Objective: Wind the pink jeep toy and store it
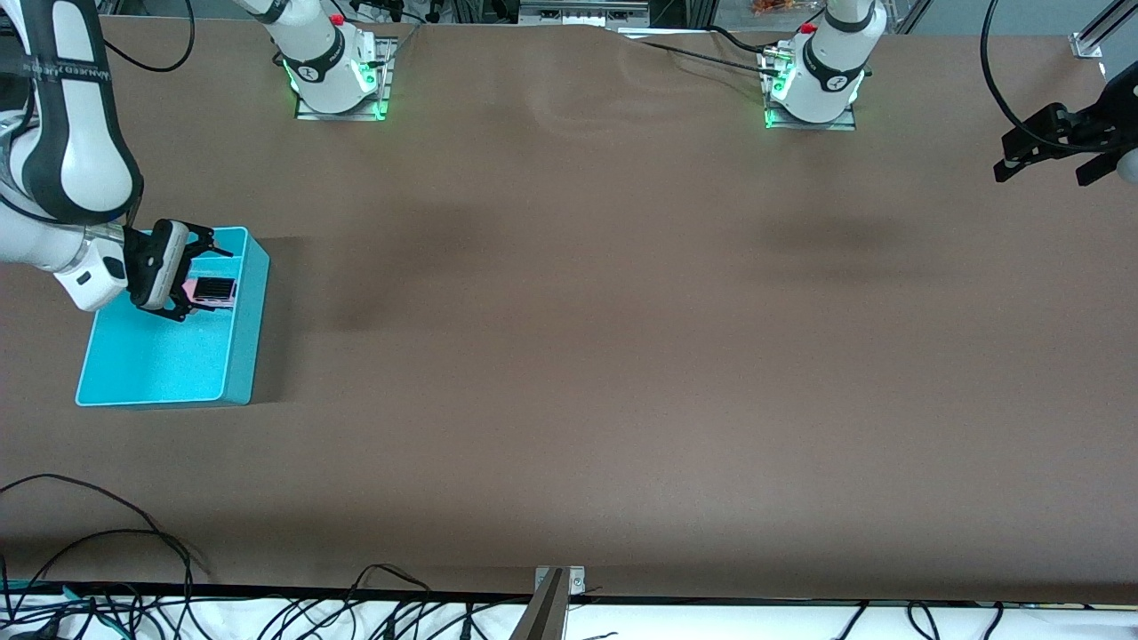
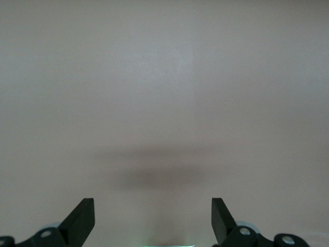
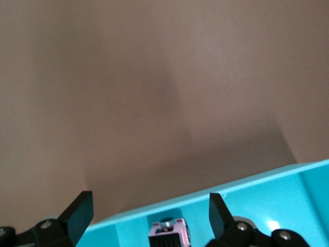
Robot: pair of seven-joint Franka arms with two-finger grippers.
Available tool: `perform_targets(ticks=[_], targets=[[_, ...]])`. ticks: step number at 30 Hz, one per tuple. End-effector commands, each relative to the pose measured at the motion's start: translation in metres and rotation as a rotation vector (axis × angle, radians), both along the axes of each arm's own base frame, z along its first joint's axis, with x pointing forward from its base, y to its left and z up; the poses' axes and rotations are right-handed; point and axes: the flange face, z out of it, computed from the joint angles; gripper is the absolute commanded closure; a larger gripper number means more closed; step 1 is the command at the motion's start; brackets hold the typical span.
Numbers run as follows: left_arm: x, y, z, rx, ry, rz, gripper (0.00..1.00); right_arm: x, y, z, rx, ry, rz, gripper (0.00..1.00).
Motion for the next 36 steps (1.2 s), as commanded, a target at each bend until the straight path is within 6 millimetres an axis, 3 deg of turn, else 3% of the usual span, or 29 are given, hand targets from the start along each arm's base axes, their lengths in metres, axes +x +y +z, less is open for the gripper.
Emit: perform_targets(ticks=[1,10,17,23,27,31,36], targets=[[0.004,0.001,0.006,-0.008,0.0,0.018,0.0,0.008,0.019,0.028,-0.021,0.065,-0.078,0.0],[0.004,0.003,0.006,-0.008,0.0,0.021,0.0,0.004,0.067,0.09,-0.115,0.133,-0.312,0.0],[0.004,0.009,0.007,-0.01,-0.005,0.033,0.0,0.026,0.103,0.151,-0.227,0.113,-0.519,0.0],[0.004,0.012,0.007,-0.01,-0.005,0.038,0.0,0.034,0.133,0.169,-0.277,0.095,-0.618,0.0],[0.004,0.012,0.007,-0.01,-0.005,0.038,0.0,0.032,0.135,0.178,-0.288,0.116,-0.711,0.0],[0.004,0.012,0.007,-0.008,-0.005,0.038,0.0,0.039,0.135,0.203,-0.349,0.062,-0.788,0.0],[0.004,0.012,0.007,-0.008,-0.005,0.038,0.0,0.041,0.164,0.215,-0.415,0.043,-0.844,0.0]])
